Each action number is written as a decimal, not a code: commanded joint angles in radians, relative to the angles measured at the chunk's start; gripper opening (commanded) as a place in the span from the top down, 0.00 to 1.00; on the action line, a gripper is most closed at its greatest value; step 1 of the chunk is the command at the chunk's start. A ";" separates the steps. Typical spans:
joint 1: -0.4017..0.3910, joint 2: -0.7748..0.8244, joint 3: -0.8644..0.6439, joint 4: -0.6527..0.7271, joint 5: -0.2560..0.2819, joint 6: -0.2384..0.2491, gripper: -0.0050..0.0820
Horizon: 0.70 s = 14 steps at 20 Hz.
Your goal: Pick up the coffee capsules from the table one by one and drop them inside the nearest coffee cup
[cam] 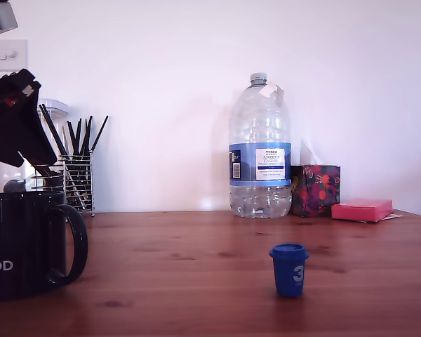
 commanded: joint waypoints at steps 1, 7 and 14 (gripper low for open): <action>0.000 0.006 0.001 0.011 0.010 -0.002 0.47; -0.093 -0.006 0.003 0.052 0.095 -0.032 0.96; -0.332 -0.005 0.003 0.196 0.021 -0.149 0.96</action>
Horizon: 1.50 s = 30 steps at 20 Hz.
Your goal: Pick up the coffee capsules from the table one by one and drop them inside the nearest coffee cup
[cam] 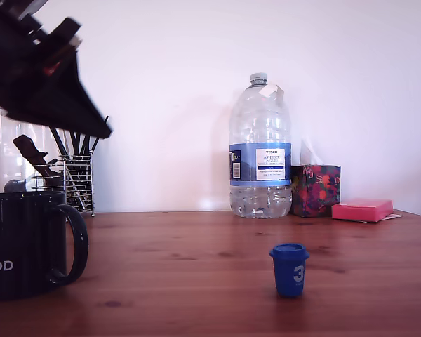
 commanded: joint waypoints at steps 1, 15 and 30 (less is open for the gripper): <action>-0.047 -0.003 0.003 0.050 -0.035 -0.033 0.96; -0.439 0.369 0.002 0.505 -0.453 -0.236 0.96; -0.570 0.567 -0.177 0.893 -0.554 -0.311 0.96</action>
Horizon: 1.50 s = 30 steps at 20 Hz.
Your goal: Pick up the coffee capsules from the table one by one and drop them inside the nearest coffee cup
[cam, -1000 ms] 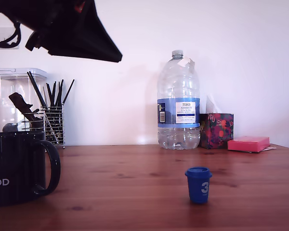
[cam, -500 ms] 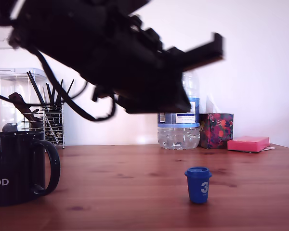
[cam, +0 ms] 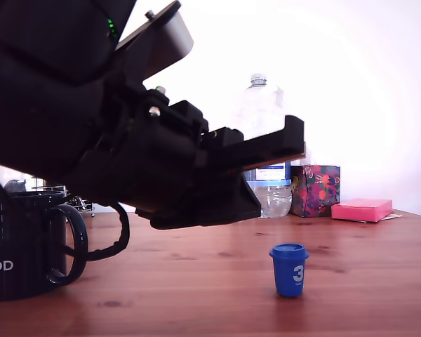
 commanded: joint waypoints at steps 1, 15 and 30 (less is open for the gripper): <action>-0.009 0.018 -0.002 0.016 -0.006 -0.005 0.96; 0.047 0.018 0.060 -0.145 0.077 -0.010 0.26; 0.145 0.144 0.280 -0.414 0.249 -0.028 0.26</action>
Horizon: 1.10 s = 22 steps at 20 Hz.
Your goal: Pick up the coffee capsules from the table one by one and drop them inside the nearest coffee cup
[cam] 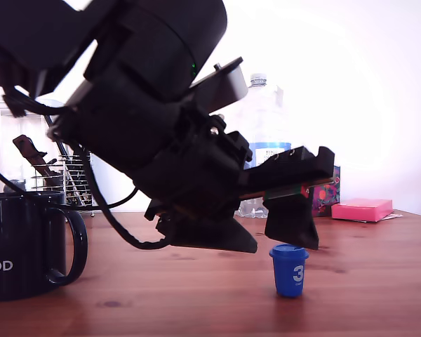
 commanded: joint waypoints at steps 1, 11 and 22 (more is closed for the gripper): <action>0.015 0.043 0.029 -0.027 0.034 -0.005 0.26; 0.057 0.150 0.147 -0.093 0.103 0.022 0.18; 0.070 0.175 0.171 -0.133 0.145 0.051 0.54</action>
